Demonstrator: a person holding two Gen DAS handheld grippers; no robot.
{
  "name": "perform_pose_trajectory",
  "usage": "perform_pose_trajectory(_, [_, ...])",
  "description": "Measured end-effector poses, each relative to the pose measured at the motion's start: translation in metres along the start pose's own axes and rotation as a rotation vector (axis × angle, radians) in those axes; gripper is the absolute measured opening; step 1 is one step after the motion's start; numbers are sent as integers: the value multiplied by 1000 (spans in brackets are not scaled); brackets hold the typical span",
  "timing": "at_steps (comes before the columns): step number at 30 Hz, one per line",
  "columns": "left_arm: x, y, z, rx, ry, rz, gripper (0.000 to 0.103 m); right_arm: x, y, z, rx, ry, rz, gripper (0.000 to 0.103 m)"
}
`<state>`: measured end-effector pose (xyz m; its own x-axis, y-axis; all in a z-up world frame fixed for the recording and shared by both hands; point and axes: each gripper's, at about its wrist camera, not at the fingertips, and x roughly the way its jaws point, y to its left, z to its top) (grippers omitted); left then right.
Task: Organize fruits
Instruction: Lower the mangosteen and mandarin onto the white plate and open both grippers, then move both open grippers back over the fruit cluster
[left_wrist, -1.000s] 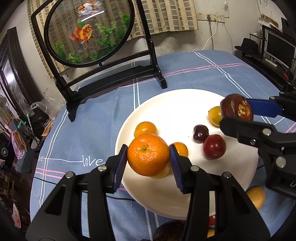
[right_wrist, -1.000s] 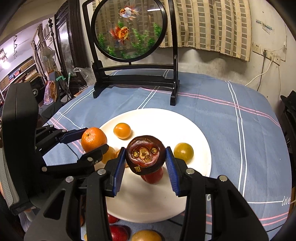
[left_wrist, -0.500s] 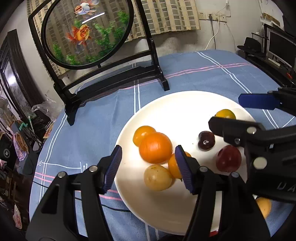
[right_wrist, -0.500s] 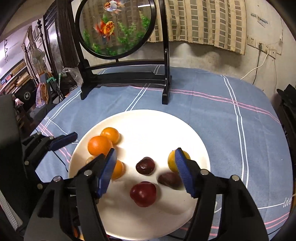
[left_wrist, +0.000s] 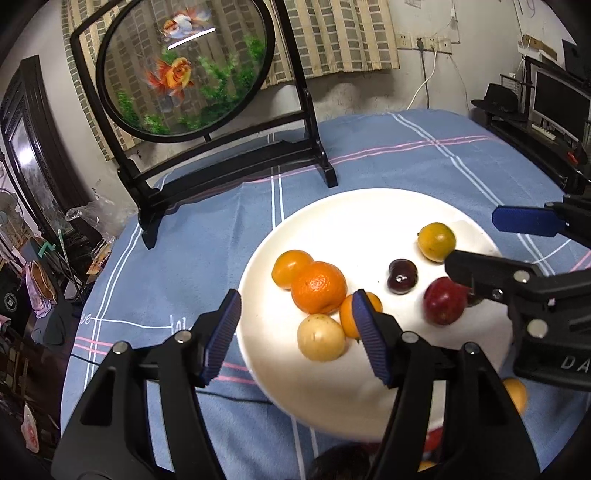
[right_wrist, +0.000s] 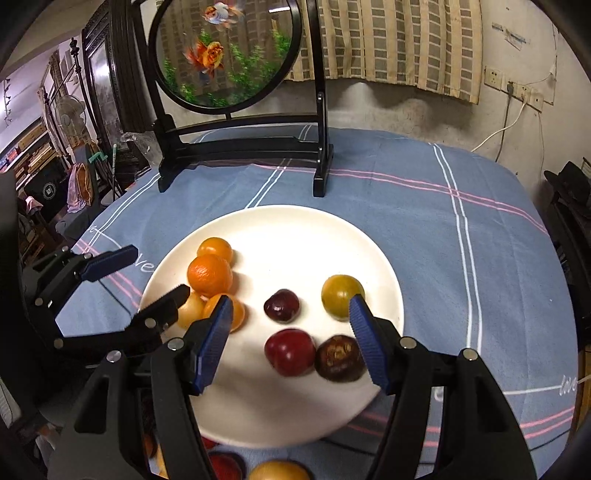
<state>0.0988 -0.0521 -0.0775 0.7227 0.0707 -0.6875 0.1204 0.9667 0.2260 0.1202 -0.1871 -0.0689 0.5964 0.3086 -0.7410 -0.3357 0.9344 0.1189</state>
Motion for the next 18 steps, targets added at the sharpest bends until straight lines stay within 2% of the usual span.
perform_pose_trajectory(5, [-41, 16, -19, -19, -30, -31, 71, -40, 11, -26, -21, -15, 29, 65])
perform_pose_trajectory(12, [-84, 45, -81, -34, 3, -87, 72, -91, 42, -117, -125, 33, 74, 66])
perform_pose_trajectory(18, [-100, 62, -127, -63, 50, -113, 72, -91, 74, -177, -218, 112, 76, 66])
